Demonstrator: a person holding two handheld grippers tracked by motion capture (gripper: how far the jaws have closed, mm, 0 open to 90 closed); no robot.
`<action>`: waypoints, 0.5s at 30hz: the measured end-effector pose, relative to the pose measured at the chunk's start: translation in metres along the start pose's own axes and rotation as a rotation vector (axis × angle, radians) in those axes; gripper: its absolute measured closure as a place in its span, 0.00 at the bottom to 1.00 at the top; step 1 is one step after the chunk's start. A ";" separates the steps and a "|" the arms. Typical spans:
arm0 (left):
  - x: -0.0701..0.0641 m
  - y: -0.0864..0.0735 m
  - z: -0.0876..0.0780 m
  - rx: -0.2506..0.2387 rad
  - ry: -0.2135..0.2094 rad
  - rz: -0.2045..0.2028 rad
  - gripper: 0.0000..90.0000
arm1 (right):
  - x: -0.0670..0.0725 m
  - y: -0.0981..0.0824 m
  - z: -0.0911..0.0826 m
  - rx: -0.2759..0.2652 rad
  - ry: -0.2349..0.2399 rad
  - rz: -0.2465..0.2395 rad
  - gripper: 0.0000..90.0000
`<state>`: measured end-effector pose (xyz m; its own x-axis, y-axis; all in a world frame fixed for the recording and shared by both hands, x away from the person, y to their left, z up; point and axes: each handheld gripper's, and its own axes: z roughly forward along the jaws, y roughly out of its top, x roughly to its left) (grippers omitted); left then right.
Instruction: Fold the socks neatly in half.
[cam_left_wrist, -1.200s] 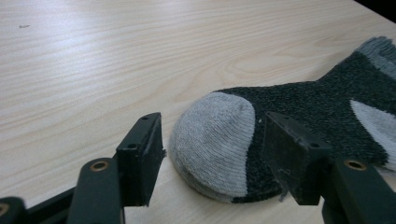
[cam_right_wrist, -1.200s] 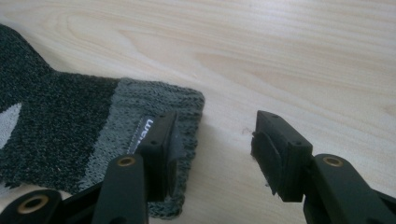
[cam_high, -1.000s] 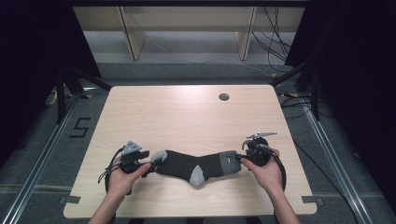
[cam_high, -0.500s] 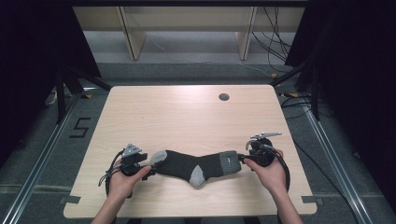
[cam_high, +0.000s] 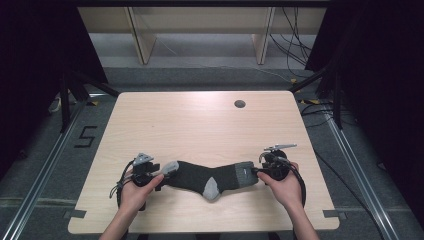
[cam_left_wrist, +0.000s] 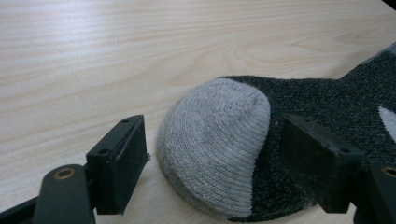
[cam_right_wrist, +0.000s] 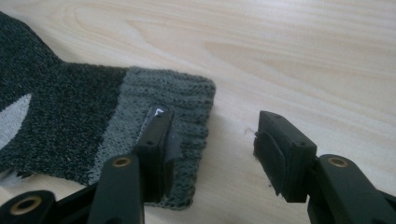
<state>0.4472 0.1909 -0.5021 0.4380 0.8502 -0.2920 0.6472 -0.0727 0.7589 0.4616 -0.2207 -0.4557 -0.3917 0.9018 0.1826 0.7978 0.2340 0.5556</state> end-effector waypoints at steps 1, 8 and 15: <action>0.001 -0.001 0.002 0.014 0.002 -0.004 0.26 | 0.000 -0.002 0.002 0.004 0.008 0.016 0.53; 0.006 -0.006 0.006 0.016 -0.003 -0.041 0.26 | -0.003 -0.003 0.008 0.020 0.014 0.010 0.53; 0.006 -0.005 0.007 0.022 -0.026 -0.032 0.34 | -0.005 -0.002 0.014 0.012 0.015 0.010 0.54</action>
<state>0.4510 0.1931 -0.5114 0.4324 0.8387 -0.3310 0.6747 -0.0574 0.7359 0.4684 -0.2206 -0.4692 -0.3905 0.8986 0.2003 0.8070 0.2294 0.5442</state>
